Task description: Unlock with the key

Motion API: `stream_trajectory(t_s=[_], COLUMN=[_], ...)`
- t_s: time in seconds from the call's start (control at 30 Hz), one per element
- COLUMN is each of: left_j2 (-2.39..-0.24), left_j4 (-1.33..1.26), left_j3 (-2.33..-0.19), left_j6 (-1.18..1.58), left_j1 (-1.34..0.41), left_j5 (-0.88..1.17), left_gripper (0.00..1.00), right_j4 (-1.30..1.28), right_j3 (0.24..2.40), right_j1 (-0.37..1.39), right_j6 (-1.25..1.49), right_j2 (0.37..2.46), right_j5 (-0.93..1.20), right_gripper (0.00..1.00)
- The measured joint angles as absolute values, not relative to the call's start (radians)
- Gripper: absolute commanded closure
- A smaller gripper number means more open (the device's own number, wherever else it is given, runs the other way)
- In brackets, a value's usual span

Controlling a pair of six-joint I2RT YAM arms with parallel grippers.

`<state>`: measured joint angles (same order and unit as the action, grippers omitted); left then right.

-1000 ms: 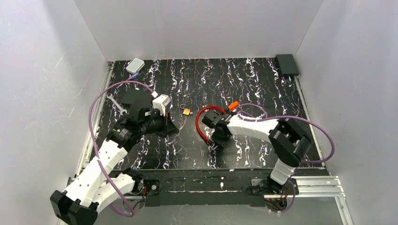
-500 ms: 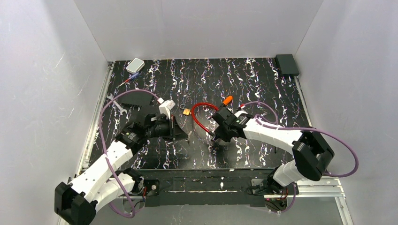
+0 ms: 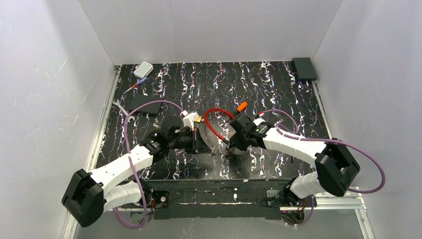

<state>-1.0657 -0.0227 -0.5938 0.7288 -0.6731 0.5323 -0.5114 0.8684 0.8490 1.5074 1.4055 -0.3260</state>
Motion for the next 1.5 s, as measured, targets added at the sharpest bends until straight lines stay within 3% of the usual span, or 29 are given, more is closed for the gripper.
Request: stream_trajectory(t_s=[0.73,1.5], left_j2=[-1.306,-1.370], left_j4=[-0.250,-0.357], left_j3=[-0.562,-0.562], left_j6=[0.824,0.860], left_j1=[-0.769,-0.774], left_j5=[0.524,0.514], left_gripper=[1.00,1.00], right_j4=[-0.478,-0.460], right_j3=[0.852,0.852], right_j1=[0.843,0.838], right_j6=[1.508,1.508], right_j2=[1.382,1.383], right_j5=[-0.286,-0.232], right_gripper=[0.99,0.99])
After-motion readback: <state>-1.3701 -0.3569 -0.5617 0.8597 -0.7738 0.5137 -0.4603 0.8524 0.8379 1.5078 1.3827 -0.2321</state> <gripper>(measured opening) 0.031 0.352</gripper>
